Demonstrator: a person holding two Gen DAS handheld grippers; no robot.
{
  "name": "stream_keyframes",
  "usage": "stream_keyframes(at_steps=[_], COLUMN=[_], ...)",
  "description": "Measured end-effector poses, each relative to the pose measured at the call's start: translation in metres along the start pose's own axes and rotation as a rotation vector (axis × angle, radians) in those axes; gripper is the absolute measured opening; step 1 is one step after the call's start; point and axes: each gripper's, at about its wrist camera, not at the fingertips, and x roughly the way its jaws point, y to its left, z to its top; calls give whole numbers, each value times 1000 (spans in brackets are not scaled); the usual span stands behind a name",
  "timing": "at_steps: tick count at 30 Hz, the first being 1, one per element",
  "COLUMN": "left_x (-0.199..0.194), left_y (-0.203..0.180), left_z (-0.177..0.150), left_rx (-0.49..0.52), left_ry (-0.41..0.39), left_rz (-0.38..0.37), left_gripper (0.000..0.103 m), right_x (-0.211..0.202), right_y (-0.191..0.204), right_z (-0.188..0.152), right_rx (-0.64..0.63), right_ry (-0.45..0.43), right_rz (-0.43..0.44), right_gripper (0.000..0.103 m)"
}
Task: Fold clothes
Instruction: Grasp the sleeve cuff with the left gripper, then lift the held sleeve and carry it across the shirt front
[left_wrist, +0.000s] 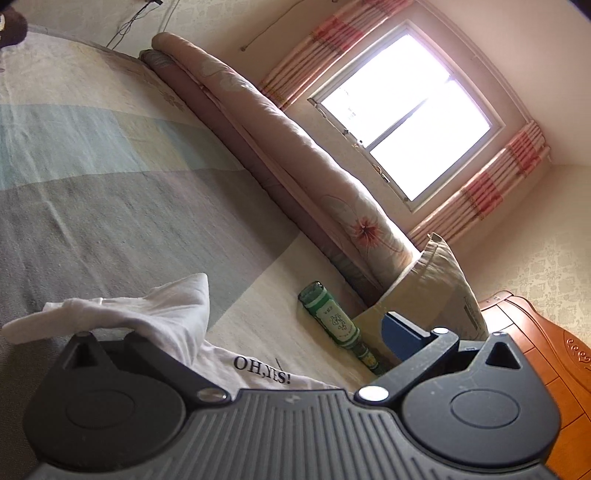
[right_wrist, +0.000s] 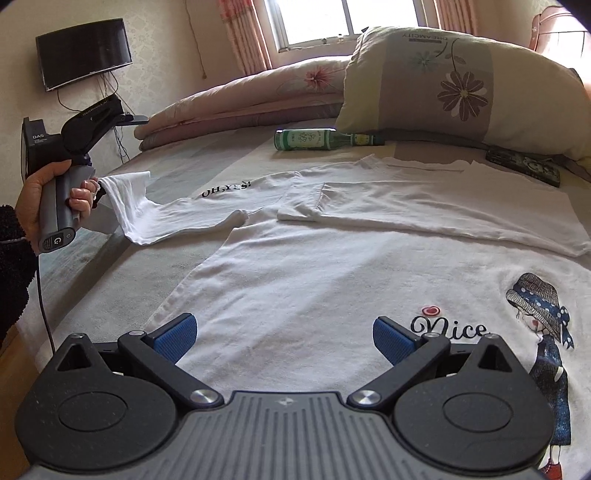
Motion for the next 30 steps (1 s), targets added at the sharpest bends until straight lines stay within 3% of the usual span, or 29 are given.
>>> stream_keyframes(at_steps=[8, 12, 17, 23, 30], left_x=[17, 23, 27, 36, 50], left_y=[-57, -81, -108, -142, -178], left_z=[-19, -29, -39, -55, -76], left_rx=[79, 114, 154, 202, 250], left_ry=[59, 93, 109, 142, 176], left_rz=[-28, -37, -43, -50, -64], left_gripper=[102, 102, 102, 102, 102], right_x=[-5, -7, -22, -31, -36], right_y=[-12, -14, -17, -31, -42], right_z=[-4, -4, -3, -7, -11], right_rx=[-8, -38, -78, -61, -24], right_ry=[27, 86, 82, 113, 153], right_rz=[-24, -69, -100, -156, -148], right_gripper=[103, 103, 103, 103, 103])
